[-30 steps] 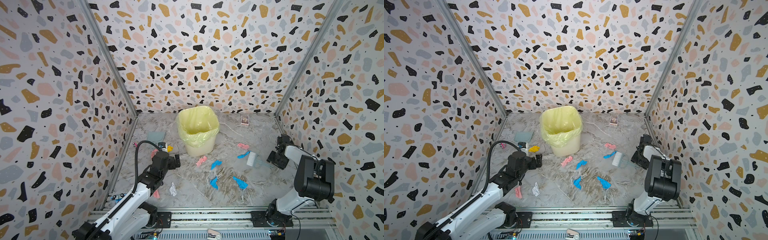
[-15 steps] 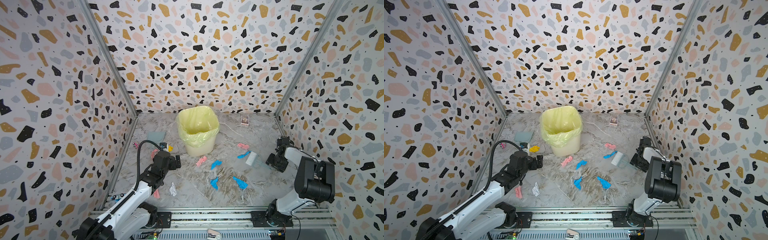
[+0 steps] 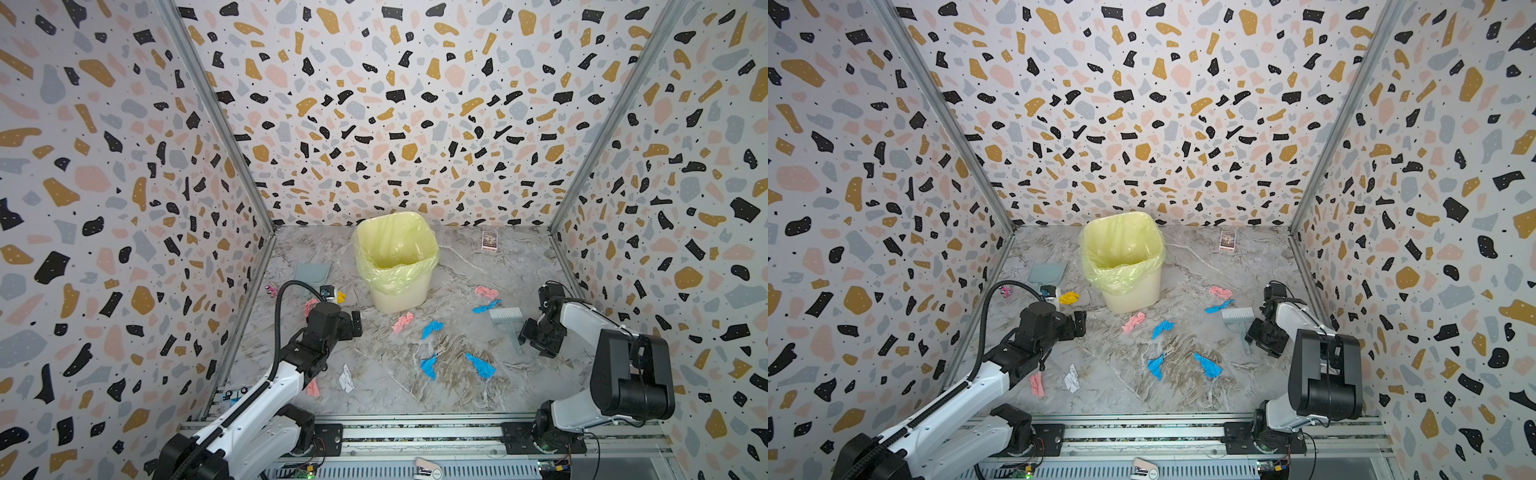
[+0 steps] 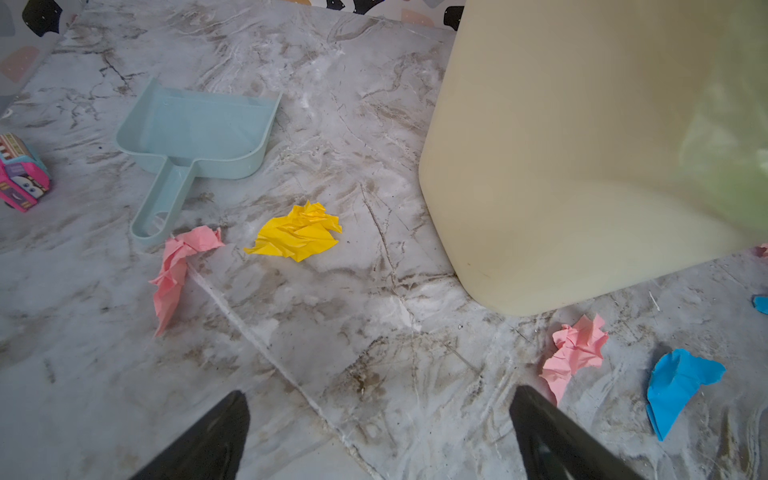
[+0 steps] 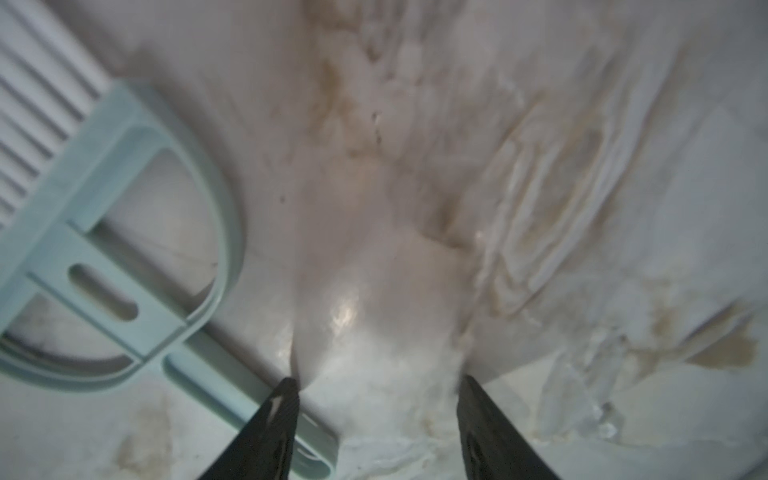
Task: Sweep away the paper scraps from the table
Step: 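Move the right gripper down over the light-green hand brush, then close the right gripper on the hand brush handle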
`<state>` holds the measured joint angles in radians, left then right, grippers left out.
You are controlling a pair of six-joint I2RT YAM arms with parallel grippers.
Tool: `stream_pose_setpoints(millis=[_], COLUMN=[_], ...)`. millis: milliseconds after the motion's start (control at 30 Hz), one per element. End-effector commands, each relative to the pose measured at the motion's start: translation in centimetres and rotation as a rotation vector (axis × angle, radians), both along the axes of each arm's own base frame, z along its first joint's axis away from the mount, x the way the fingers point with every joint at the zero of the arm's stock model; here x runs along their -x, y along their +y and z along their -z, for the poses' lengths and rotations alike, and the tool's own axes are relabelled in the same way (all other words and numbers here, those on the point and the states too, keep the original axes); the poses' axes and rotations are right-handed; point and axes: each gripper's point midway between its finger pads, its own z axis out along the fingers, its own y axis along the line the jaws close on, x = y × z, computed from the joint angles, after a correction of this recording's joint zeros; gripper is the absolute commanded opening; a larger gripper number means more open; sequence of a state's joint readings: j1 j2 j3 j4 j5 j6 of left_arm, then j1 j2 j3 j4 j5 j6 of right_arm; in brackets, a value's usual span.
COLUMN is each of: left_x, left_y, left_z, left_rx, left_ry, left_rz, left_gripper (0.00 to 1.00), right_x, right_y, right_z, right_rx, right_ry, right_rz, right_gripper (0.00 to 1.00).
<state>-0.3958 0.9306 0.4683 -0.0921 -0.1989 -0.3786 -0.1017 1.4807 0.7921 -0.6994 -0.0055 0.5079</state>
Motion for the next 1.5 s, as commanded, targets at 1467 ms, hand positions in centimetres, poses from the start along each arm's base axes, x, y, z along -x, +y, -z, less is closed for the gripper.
stream_pose_setpoints(millis=[1467], left_x=[0.6], left_y=[0.7], left_z=[-0.7], left_rx=[-0.012], left_ry=[-0.021], left_rz=[-0.024], left_gripper=[1.0], right_x=[-1.1], right_y=[4.0], right_z=[0.7], right_rx=[-0.011], right_ry=[0.006], right_rz=[-0.286], right_gripper=[0.36])
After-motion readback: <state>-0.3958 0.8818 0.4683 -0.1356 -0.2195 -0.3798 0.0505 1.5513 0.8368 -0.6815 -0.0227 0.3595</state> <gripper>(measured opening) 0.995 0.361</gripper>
